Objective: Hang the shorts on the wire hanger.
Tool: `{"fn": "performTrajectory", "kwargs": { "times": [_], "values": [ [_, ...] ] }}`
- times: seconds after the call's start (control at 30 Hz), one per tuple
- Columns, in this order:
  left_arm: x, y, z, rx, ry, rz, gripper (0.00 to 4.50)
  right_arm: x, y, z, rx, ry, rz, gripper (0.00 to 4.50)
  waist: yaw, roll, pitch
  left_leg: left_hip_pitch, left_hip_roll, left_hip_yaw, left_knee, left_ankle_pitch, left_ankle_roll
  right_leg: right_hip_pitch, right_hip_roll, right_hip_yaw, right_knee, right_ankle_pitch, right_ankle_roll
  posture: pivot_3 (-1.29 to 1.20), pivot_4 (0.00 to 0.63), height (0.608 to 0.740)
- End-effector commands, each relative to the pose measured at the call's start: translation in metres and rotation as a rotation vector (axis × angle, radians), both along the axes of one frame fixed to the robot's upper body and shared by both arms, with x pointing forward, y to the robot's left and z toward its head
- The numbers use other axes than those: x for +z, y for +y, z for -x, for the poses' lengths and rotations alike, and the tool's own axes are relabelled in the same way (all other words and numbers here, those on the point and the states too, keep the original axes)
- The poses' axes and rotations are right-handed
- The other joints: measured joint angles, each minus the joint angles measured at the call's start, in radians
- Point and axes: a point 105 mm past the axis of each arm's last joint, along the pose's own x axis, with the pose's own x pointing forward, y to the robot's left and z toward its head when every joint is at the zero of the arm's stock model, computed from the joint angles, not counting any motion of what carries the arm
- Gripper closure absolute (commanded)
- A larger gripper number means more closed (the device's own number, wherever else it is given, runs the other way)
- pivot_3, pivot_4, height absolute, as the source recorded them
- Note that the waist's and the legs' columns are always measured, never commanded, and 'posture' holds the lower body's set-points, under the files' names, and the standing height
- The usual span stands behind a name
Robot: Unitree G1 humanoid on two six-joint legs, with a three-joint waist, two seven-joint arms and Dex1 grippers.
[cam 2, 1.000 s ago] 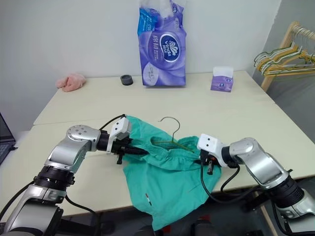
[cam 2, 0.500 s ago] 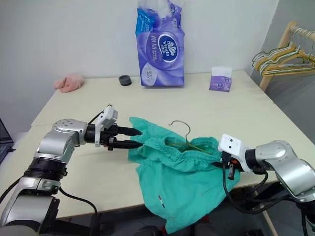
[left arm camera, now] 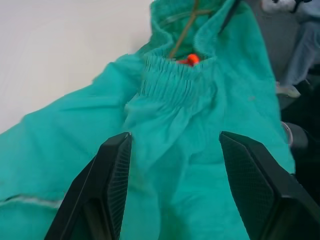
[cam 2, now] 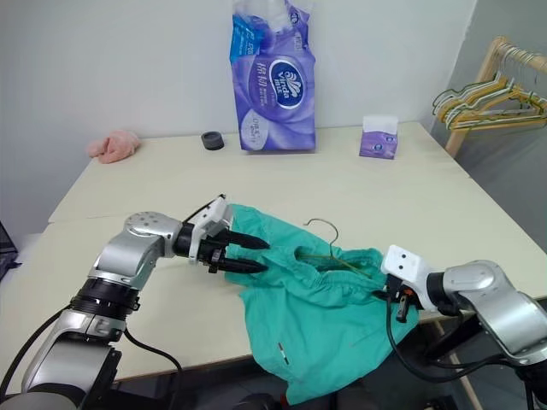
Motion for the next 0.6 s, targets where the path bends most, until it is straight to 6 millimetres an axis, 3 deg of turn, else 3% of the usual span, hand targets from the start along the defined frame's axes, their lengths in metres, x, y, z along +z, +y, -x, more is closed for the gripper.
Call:
{"fn": "performTrajectory", "kwargs": {
  "times": [0.03,0.27,0.33,0.57,0.6],
  "values": [
    [-0.002,-0.009,0.004,-0.044,-0.025,-0.011,1.56,0.002,0.000,-0.007,0.037,-0.060,0.058,4.50,0.000,0.000,0.000,0.000,0.000,0.000,0.000,0.000,0.000,0.000,0.000,0.000,0.000,0.000,0.000,-0.18,0.017,0.740],
    [-0.020,-0.021,0.011,-0.067,-0.013,-0.020,1.56,-0.002,0.001,-0.008,0.068,-0.071,0.082,4.50,0.001,0.000,0.000,0.000,0.000,0.000,0.000,0.000,0.000,0.000,0.000,0.000,0.000,0.000,0.000,-0.18,0.022,0.740],
    [-0.022,-0.023,0.012,-0.073,-0.015,-0.020,1.53,-0.004,-0.001,-0.009,0.067,-0.075,0.099,3.86,0.001,0.000,0.000,0.000,0.000,0.000,0.000,0.000,0.000,0.000,0.000,0.000,0.000,0.000,0.000,-0.18,0.025,0.740],
    [-0.023,-0.027,0.015,-0.080,-0.021,-0.018,1.53,-0.010,-0.004,-0.012,0.058,-0.061,0.132,2.37,0.001,0.000,0.000,0.000,0.000,0.000,0.000,0.000,0.000,0.000,0.000,0.000,0.000,0.000,0.000,-0.18,0.027,0.740],
    [-0.023,-0.027,0.015,-0.081,-0.023,-0.018,1.53,-0.010,-0.004,-0.011,0.064,-0.058,0.137,2.37,0.001,0.000,0.000,0.000,0.000,0.000,0.000,0.000,0.000,0.000,0.000,0.000,0.000,0.000,0.000,-0.18,0.027,0.740]
  ]
}}
